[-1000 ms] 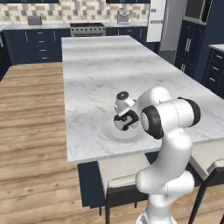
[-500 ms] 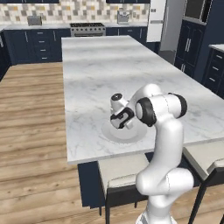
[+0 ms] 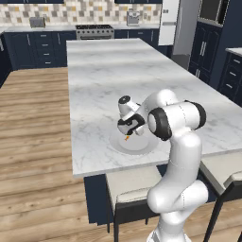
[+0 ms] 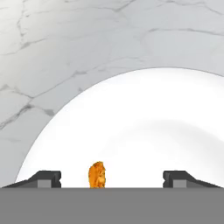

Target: Take the cheese, shrimp, and lemon from the fridge and place them on the plate on the dining counter to create an appetizer plate.

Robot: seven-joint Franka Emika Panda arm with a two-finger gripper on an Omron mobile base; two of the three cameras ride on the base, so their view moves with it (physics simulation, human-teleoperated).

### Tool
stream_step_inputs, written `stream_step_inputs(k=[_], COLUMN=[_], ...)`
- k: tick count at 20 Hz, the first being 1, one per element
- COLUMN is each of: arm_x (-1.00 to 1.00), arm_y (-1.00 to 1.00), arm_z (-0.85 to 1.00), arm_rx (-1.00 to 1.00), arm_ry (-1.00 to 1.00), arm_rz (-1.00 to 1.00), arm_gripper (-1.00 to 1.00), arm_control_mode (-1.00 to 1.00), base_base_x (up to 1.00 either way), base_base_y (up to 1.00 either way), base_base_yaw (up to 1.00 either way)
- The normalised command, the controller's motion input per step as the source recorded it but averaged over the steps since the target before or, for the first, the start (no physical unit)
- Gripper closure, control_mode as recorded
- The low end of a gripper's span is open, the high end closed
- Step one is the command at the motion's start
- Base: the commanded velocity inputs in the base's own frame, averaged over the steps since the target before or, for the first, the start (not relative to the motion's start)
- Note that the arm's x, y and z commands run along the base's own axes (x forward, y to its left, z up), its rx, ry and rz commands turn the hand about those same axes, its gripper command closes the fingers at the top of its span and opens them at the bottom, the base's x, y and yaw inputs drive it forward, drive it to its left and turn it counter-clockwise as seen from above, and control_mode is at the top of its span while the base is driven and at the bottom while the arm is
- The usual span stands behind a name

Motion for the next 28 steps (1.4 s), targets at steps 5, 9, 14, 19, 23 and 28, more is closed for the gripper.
stream_step_inputs(k=[5,9,14,19,23,28], arm_x=[-1.00,-0.96,-0.26,0.35,-0.69,-0.99], arm_y=[-0.55,-0.23,-0.09,-0.27,0.11,0.00], arm_z=[1.00,1.00,1.00,1.00,1.00,1.00], arm_rx=[0.00,0.00,0.00,0.00,-0.10,-0.17], arm_ry=[-0.29,-0.24,-0.16,0.02,-0.02,-0.13], arm_rz=[-0.05,0.16,0.15,0.01,0.32,0.50], arm_gripper=[-1.00,-1.00,-1.00,-1.00,-1.00,-1.00], arm_control_mode=[-1.00,-1.00,-1.00,-1.00,-1.00,-1.00], base_base_x=[0.00,0.00,0.00,0.00,0.00,0.00], base_base_y=[0.00,0.00,0.00,0.00,0.00,0.00], base_base_yaw=[0.00,0.00,0.00,0.00,0.00,0.00])
